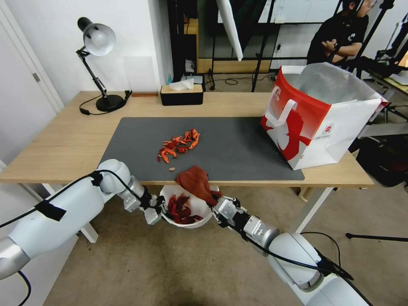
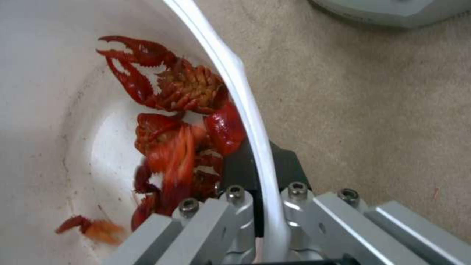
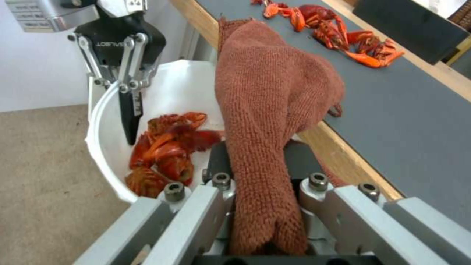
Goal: Sweep shrimp from table into container with towel, then put container into takeout bag.
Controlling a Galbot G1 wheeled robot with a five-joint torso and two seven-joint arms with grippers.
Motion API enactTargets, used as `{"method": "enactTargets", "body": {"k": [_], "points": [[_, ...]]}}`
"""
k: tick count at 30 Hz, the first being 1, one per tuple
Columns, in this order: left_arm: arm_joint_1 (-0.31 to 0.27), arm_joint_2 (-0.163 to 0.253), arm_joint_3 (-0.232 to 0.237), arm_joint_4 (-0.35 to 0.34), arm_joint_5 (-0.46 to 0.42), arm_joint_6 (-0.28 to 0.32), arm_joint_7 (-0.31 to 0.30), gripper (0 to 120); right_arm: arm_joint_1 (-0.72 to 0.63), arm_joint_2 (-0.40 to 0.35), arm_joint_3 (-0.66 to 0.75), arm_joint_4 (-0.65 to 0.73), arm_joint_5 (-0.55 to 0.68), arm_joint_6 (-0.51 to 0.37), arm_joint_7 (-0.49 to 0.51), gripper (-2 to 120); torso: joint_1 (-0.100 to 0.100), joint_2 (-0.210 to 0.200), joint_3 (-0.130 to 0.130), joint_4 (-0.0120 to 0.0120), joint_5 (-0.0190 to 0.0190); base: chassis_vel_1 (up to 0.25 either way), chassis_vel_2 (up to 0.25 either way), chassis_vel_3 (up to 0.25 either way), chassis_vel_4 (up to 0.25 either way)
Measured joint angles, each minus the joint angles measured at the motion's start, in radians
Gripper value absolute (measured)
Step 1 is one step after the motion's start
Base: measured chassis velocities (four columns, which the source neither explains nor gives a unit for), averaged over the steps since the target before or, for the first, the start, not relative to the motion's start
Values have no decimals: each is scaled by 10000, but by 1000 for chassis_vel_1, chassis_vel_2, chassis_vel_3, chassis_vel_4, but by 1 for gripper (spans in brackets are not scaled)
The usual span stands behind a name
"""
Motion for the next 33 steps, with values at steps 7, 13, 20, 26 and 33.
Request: {"method": "enactTargets", "body": {"k": [7,13,20,26,33], "points": [[30,38,-6,-34,-8,2,0,0,105,10,0,115,183,57,41,8,-1,0,0,0,-1,0,0,0,0],[81,125,-45,-97,-9,31,0,0,948,92,85,234,1134,106,304,8,0,0,0,0,-1,0,0,0,0],[296,216,-300,-132,-6,30,3,0,2483,186,39,-555,3357,180,881,8,0,0,1,1,-1,0,0,0,0],[551,340,-642,-180,4,-18,9,0,4187,329,-156,-1873,4796,556,1628,8,0,-1,1,-1,-1,0,0,0,0],[1077,449,-1223,-252,93,-115,49,0,6774,1046,-1004,-5307,4924,1196,2187,8,1,-3,1,1,-2,0,0,0,0]]}}
